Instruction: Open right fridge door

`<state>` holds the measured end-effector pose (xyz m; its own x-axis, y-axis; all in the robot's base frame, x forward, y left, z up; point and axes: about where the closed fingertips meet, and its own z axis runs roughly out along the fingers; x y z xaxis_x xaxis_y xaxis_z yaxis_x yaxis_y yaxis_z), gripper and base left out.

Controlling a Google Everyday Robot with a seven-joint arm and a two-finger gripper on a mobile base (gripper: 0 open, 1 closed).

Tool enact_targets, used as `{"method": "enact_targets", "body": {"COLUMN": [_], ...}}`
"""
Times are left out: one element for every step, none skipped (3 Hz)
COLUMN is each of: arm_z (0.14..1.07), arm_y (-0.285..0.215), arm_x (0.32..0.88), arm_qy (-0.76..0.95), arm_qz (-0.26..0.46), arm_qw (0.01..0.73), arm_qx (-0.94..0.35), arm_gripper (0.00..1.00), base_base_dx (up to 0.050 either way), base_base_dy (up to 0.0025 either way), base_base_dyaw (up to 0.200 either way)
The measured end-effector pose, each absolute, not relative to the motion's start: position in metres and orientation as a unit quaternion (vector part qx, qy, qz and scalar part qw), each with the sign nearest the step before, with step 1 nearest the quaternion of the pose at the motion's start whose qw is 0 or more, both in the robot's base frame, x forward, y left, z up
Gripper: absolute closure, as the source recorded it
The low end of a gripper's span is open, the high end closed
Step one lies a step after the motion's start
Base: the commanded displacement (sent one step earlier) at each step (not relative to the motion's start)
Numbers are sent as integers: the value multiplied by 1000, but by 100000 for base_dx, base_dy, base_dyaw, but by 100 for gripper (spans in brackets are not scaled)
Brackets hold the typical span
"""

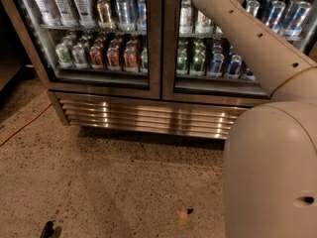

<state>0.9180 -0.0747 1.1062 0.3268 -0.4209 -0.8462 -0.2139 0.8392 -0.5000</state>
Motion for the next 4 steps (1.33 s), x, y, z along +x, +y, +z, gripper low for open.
{"method": "enact_targets", "body": {"arm_z": [1104, 1106, 1107, 1111], "arm_y": [-72, -73, -85, -102], "arm_x": [918, 912, 901, 889], "arm_qy": [579, 588, 606, 616], "arm_qz": [-63, -61, -52, -41], "arm_qw": [763, 751, 732, 721], "arm_qx": [-279, -293, -307, -315], "arm_gripper": [58, 35, 12, 0], "base_base_dx": [0, 0, 0, 0], "base_base_dy": [0, 0, 0, 0], "base_base_dyaw": [0, 0, 0, 0]}}
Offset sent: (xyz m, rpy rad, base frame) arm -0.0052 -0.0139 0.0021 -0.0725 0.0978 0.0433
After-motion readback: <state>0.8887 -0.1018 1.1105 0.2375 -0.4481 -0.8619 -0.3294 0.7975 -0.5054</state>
